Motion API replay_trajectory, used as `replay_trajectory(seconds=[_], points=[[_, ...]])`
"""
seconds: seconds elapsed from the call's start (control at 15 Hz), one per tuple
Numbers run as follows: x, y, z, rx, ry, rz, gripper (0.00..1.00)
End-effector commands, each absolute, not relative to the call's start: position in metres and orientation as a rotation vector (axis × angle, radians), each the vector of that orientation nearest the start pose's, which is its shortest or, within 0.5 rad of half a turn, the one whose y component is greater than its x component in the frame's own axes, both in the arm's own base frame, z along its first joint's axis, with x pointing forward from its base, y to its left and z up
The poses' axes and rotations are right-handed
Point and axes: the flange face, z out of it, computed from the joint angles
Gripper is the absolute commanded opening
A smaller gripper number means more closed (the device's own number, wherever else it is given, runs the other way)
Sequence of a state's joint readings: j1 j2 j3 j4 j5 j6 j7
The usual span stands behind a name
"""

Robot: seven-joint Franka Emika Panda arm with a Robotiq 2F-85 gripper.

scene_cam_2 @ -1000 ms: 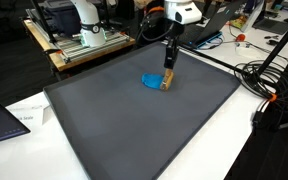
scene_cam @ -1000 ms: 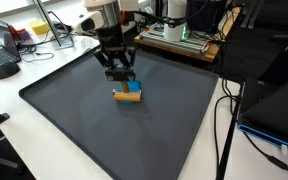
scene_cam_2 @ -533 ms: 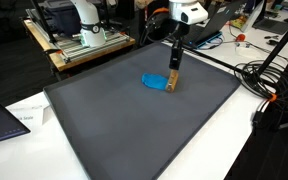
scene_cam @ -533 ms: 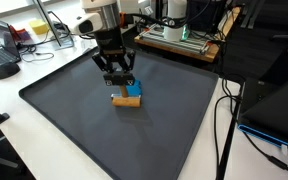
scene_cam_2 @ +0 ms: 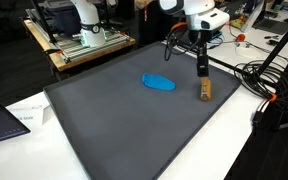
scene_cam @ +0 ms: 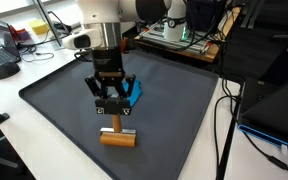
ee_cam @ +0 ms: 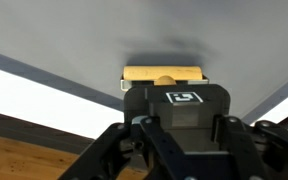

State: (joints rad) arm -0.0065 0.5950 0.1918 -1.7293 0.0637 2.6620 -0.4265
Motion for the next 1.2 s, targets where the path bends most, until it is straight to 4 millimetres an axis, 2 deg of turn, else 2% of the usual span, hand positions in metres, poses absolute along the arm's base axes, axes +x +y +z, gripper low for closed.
replay_trajectory(seconds=[0.0,0.27,0.6,0.87,1.13], points=[[0.696,0.113,0.231,-2.859,-0.736,-0.447,0.22],[0.694,0.106,0.260,-2.855,-0.704,-0.495,0.22],[0.673,0.088,0.304,-2.847,-0.617,-0.538,0.22],[0.645,0.073,0.343,-2.823,-0.525,-0.612,0.22],[0.613,0.062,0.380,-2.811,-0.431,-0.588,0.22]])
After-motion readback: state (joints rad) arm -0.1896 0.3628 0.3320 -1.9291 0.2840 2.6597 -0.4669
